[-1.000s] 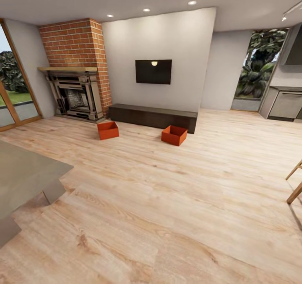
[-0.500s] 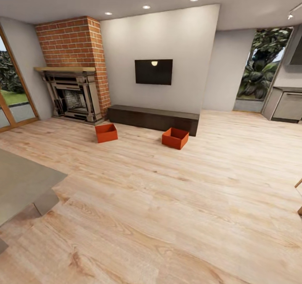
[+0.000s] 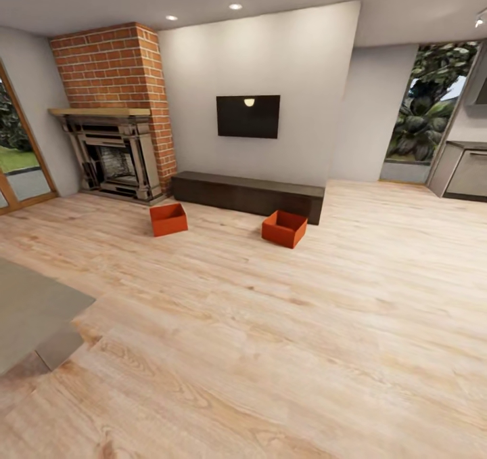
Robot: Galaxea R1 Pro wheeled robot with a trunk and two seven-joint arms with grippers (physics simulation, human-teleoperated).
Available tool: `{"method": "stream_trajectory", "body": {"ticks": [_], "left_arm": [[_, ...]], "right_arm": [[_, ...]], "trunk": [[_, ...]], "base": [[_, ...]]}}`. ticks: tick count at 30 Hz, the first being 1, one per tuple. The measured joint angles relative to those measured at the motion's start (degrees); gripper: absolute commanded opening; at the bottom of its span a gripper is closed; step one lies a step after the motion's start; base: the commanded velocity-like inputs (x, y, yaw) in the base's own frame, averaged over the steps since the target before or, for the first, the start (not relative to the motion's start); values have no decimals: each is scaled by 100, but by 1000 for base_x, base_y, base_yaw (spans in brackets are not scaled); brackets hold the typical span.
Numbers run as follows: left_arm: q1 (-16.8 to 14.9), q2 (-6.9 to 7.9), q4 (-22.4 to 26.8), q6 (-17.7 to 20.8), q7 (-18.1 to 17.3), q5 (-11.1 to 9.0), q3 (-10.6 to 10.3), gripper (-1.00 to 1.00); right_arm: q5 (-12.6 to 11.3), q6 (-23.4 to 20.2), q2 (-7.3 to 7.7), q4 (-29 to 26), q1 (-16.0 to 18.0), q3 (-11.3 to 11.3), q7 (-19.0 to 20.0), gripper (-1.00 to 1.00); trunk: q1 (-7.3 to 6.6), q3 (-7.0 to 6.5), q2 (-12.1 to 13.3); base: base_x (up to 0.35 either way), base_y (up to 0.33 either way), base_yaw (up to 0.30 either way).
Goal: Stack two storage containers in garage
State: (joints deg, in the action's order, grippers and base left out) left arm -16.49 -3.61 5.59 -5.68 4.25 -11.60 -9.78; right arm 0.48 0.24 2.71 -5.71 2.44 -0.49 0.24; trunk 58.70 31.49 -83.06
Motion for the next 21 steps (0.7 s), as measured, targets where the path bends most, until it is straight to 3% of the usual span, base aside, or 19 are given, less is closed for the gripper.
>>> {"method": "stream_trajectory", "body": {"ticks": [21], "left_arm": [[0, -7, 0, 0, 0, 0, 0, 100]], "right_arm": [[0, 0, 0, 0, 0, 1, 0, 100]], "trunk": [[0, 0, 0]], "base": [[344, 0, 0]]}}
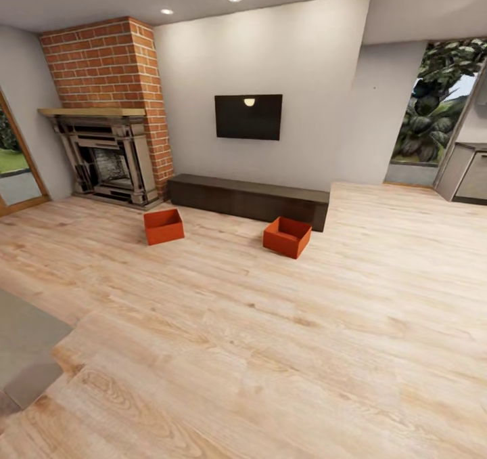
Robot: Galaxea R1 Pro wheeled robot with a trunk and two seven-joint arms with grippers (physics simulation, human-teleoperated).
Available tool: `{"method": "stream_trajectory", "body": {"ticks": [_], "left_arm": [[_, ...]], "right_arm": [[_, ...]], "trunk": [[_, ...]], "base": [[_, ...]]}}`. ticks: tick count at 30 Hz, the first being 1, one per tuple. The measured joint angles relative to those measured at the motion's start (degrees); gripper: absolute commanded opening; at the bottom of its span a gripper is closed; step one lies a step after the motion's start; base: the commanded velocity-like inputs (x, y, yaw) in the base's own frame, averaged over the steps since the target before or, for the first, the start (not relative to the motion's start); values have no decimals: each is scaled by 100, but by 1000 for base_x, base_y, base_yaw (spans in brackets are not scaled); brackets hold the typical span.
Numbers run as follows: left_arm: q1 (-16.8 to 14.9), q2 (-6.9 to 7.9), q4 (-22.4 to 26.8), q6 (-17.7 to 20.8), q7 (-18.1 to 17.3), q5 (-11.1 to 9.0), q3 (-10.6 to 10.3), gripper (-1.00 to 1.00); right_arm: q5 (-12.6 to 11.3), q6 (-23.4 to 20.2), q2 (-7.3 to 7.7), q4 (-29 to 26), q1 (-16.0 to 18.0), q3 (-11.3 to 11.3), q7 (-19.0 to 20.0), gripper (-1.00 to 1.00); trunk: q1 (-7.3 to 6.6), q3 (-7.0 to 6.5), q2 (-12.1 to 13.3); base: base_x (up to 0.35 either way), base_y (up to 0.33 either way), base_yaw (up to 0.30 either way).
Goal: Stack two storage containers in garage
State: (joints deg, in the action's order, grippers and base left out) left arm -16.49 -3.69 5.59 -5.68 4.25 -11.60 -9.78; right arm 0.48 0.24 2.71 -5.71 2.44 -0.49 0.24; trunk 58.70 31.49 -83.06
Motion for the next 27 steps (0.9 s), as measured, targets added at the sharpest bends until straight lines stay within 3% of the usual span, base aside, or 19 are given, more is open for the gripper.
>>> {"method": "stream_trajectory", "body": {"ticks": [27], "left_arm": [[0, 3, 0, -9, 0, 0, 0, 100]], "right_arm": [[0, 0, 0, 0, 0, 0, 0, 100]], "trunk": [[0, 0, 0]], "base": [[344, 0, 0]]}}
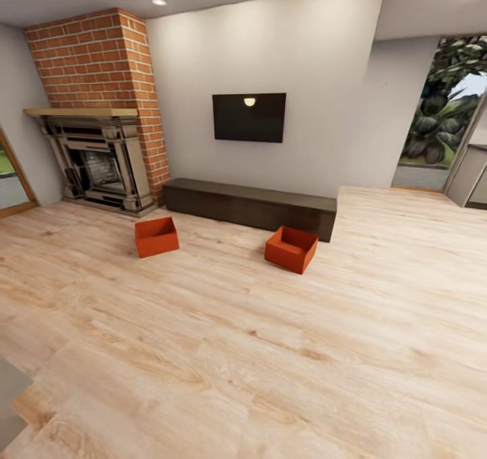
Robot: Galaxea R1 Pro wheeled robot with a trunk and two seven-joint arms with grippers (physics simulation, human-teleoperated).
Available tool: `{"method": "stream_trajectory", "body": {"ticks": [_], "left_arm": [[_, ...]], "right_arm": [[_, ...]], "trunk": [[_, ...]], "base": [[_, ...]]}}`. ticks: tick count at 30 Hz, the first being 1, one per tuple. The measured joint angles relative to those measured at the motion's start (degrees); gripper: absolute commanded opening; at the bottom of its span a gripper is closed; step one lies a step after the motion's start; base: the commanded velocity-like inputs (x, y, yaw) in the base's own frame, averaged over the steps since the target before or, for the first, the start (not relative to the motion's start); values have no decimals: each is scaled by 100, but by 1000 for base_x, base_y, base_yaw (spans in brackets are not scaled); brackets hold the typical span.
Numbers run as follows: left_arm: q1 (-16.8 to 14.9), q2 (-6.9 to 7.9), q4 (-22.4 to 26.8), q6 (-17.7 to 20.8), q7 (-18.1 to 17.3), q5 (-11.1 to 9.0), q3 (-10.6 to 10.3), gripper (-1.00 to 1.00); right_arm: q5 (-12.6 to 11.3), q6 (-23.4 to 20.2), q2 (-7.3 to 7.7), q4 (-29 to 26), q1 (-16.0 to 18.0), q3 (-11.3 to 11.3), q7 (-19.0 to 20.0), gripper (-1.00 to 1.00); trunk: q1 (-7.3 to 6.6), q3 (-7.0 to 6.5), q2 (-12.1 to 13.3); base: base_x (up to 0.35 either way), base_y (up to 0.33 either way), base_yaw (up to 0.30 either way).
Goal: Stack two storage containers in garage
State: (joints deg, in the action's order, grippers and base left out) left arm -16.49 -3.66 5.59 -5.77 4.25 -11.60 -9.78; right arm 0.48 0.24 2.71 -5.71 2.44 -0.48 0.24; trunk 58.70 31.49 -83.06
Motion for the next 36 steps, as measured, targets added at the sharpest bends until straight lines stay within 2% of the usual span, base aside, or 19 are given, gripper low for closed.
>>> {"method": "stream_trajectory", "body": {"ticks": [36], "left_arm": [[0, 6, 0, -158, -18, -1, -9, 100]], "right_arm": [[0, 0, 0, 0, 0, -1, 0, 100]], "trunk": [[0, 0, 0]], "base": [[344, 0, 0]]}}
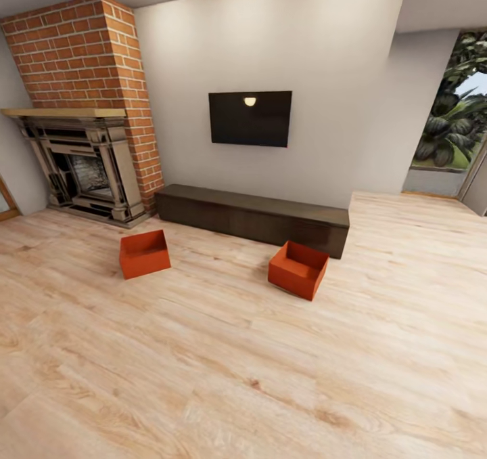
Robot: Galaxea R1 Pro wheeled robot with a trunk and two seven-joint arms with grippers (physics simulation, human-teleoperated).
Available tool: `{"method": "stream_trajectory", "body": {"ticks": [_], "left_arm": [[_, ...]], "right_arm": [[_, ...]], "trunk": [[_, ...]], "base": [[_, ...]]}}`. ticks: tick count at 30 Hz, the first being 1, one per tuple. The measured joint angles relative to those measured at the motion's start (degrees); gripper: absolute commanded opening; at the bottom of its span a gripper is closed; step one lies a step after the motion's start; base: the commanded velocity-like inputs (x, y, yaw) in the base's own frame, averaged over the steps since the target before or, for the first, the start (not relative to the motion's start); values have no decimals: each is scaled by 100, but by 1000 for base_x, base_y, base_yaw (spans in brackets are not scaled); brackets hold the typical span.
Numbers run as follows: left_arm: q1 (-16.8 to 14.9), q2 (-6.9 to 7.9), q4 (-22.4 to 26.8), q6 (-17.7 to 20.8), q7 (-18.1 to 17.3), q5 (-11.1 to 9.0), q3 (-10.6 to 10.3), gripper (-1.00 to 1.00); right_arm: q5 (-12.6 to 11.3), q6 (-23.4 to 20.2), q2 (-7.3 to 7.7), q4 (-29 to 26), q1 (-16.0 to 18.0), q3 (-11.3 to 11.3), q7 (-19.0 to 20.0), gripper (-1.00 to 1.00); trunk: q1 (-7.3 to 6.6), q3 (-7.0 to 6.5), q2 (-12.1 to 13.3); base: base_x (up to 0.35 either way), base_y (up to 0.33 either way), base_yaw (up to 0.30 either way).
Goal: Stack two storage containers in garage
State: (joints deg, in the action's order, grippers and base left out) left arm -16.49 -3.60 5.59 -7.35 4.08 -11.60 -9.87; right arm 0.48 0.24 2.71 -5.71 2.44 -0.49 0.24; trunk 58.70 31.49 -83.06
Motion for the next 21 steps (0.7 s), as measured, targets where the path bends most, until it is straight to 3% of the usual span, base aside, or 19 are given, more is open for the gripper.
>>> {"method": "stream_trajectory", "body": {"ticks": [21], "left_arm": [[0, 1, 0, -9, 1, 0, 1, 100]], "right_arm": [[0, 0, 0, 0, 0, 0, 0, 100]], "trunk": [[0, 0, 0]], "base": [[344, 20, 0]]}}
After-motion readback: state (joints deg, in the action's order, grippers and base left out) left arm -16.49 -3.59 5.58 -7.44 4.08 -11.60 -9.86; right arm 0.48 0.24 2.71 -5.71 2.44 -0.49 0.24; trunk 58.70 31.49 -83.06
